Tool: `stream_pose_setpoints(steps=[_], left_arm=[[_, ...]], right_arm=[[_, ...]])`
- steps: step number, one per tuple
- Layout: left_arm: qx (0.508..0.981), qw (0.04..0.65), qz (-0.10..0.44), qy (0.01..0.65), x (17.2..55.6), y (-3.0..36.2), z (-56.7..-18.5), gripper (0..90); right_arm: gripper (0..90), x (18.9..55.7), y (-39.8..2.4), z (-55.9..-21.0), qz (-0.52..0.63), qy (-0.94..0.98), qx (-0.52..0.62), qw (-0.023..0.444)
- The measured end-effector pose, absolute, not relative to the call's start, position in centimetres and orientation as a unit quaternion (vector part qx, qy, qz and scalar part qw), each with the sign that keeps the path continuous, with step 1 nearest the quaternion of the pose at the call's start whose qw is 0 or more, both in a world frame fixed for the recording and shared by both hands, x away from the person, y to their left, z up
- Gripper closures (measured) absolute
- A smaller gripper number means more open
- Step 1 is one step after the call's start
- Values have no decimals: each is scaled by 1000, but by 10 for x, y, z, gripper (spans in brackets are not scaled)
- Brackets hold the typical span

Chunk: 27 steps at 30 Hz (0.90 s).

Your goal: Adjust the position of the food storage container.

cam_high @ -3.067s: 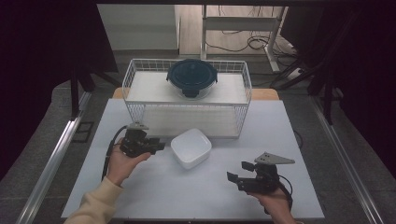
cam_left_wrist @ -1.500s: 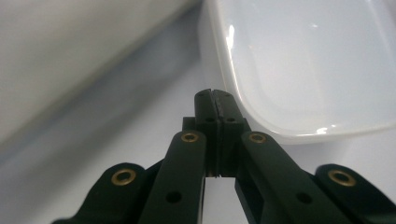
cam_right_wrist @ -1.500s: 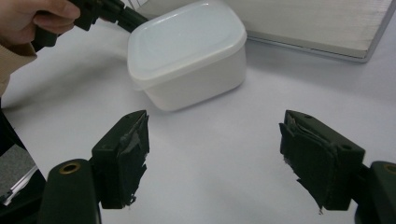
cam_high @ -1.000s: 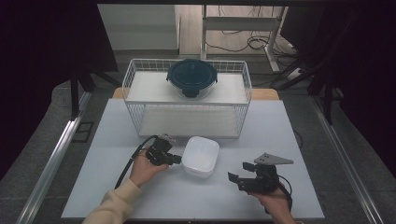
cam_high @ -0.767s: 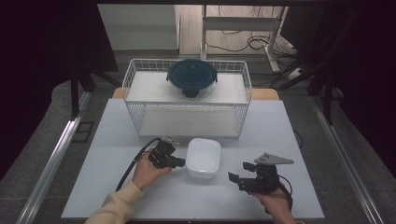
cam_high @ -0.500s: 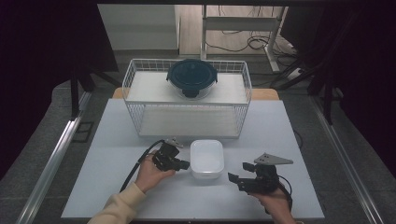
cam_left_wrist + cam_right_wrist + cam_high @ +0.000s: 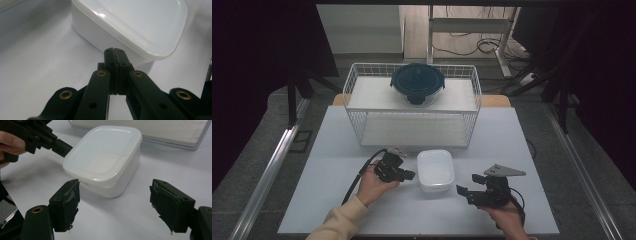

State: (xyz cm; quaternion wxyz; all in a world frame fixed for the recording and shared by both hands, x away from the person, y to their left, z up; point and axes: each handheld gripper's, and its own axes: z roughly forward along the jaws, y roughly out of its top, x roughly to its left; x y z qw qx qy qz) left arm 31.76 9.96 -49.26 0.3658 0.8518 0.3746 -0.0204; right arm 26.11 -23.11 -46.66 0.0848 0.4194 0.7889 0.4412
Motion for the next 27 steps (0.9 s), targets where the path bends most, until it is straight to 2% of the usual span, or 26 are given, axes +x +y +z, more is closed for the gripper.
stream_pose_setpoints(steps=[6, 8, 9, 13, 16, 21, 27], left_arm=[[842, 381, -3, 382, 305, 118, -485, 891], [836, 387, 8, 388, 299, 125, -482, 853], [832, 393, 14, 391, 296, 128, -480, 803], [808, 411, 21, 421, 286, 138, -476, 460], [790, 422, 13, 444, 281, 145, -477, 334], [768, 438, -15, 467, 277, 155, -480, 274], [746, 457, -34, 483, 272, 164, -481, 267]], right_arm=[[235, 262, -234, -467, 443, 786, 422, 88], [235, 262, -234, -467, 443, 786, 423, 88], [235, 262, -234, -467, 443, 786, 423, 88], [235, 263, -234, -467, 442, 786, 424, 86], [235, 263, -235, -468, 442, 786, 424, 86], [235, 264, -236, -469, 441, 786, 425, 87], [235, 264, -236, -469, 441, 786, 424, 86]])
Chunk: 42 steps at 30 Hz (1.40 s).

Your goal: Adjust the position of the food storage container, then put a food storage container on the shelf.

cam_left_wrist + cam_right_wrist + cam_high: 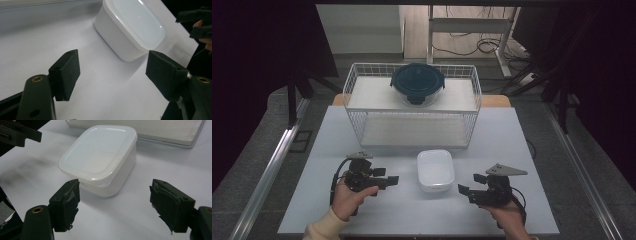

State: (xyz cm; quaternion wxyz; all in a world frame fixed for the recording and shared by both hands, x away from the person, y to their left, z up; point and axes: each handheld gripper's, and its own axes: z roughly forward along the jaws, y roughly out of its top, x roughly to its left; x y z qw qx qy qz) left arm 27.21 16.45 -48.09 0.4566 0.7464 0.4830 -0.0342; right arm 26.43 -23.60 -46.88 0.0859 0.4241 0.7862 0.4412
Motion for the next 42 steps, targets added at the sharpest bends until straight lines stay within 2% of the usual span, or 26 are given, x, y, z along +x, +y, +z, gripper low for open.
stream_pose_setpoints(steps=[18, 25, 36, 42], left_arm=[[737, 469, -13, 486, 268, 166, -479, 274], [723, 480, -26, 496, 272, 163, -479, 282], [721, 481, -30, 498, 295, 140, -472, 306], [713, 486, -36, 504, 302, 139, -471, 310]], right_arm=[[235, 265, -237, -468, 442, 785, 427, 82], [250, 267, -238, -459, 446, 783, 427, 73], [266, 293, -217, -425, 444, 783, 430, 61], [277, 309, -210, -421, 443, 782, 435, 52]])
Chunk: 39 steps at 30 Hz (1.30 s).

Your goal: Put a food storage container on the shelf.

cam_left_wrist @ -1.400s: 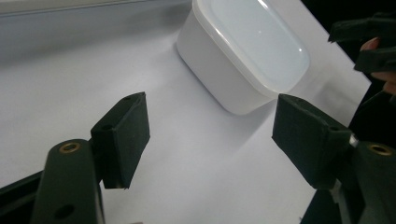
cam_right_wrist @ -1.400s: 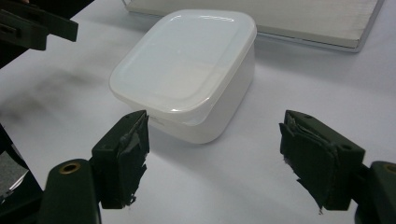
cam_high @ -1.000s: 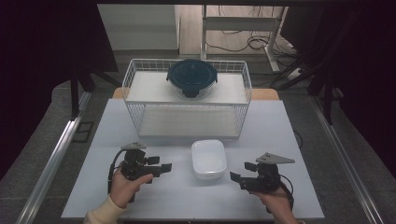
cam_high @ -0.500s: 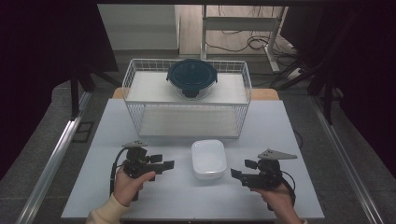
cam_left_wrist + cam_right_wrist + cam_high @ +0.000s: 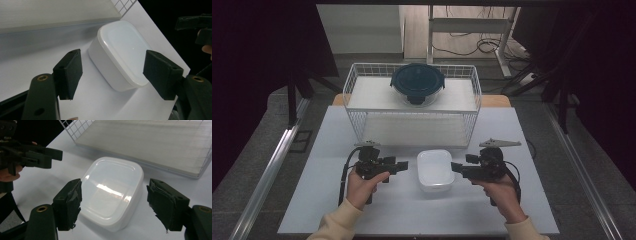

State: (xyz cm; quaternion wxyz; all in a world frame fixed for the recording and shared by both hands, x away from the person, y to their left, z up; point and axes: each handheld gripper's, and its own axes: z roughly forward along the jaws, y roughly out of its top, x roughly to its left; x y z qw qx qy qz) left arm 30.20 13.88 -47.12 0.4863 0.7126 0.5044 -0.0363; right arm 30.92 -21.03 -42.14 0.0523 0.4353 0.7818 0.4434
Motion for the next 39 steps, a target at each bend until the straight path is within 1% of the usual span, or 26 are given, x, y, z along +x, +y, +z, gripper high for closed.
stream_pose_setpoints(steps=[2, 10, 13, 17, 21, 25, 30, 35, 39], left_arm=[[713, 484, -40, 505, 304, 137, -473, 309], [707, 486, -77, 508, 311, 125, -483, 315], [694, 491, -99, 517, 313, 123, -489, 319], [688, 492, -115, 520, 318, 122, -494, 327], [683, 489, -132, 526, 322, 118, -501, 337], [684, 487, -138, 526, 325, 114, -505, 359], [682, 489, -155, 521, 327, 111, -511, 398], [687, 490, -175, 508, 328, 106, -515, 482], [680, 495, -195, 504, 329, 106, -517, 557]], right_arm=[[294, 314, -212, -425, 447, 775, 443, 52], [331, 327, -219, -441, 442, 769, 462, 21], [343, 331, -220, -450, 439, 768, 467, 6], [359, 337, -219, -461, 434, 765, 476, -16], [400, 342, -215, -469, 428, 767, 477, -32], [435, 347, -213, -477, 424, 766, 481, -45], [472, 350, -214, -482, 425, 761, 486, -62], [515, 351, -214, -484, 429, 756, 487, -81], [562, 352, -214, -486, 432, 750, 490, -101]])
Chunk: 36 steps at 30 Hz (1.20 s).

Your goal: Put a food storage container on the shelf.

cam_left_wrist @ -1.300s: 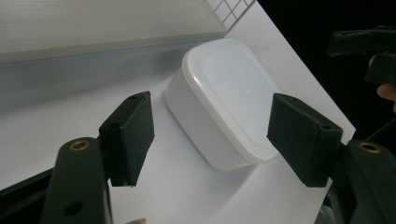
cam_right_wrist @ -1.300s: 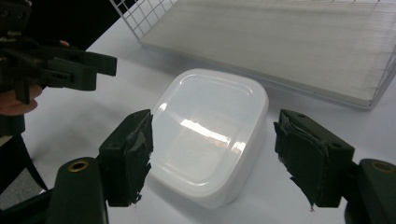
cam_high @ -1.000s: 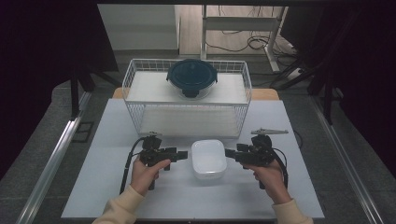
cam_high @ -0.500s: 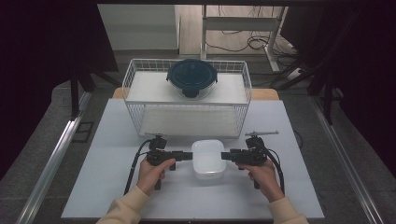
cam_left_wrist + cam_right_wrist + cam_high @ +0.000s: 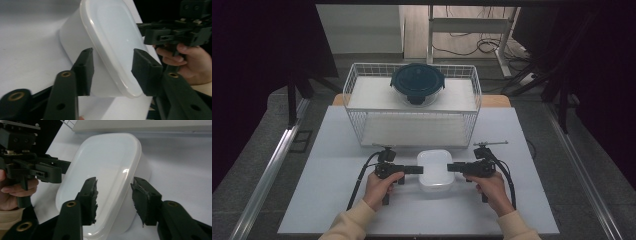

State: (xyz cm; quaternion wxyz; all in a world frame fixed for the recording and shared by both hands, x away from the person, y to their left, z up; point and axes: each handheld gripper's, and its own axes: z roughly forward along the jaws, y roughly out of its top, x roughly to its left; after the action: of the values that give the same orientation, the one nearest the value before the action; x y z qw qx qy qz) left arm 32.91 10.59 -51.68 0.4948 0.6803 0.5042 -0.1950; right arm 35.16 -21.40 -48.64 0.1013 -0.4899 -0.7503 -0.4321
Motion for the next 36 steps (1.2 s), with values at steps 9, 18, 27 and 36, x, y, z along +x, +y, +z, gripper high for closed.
stream_pose_setpoints(steps=[9, 18, 27, 36], left_arm=[[668, 491, -199, 523, 329, 107, -518, 675], [650, 509, -221, 519, 323, 112, -518, 755], [653, 515, -208, 515, 318, 112, -512, 804], [662, 518, -190, 507, 315, 113, -508, 807]], right_arm=[[681, 350, -219, -489, -435, -725, -520, 120], [735, 342, -224, -484, -447, -717, -519, 126], [775, 334, -224, -478, -453, -721, -513, 108], [783, 330, -223, -474, -459, -729, -499, 96]])
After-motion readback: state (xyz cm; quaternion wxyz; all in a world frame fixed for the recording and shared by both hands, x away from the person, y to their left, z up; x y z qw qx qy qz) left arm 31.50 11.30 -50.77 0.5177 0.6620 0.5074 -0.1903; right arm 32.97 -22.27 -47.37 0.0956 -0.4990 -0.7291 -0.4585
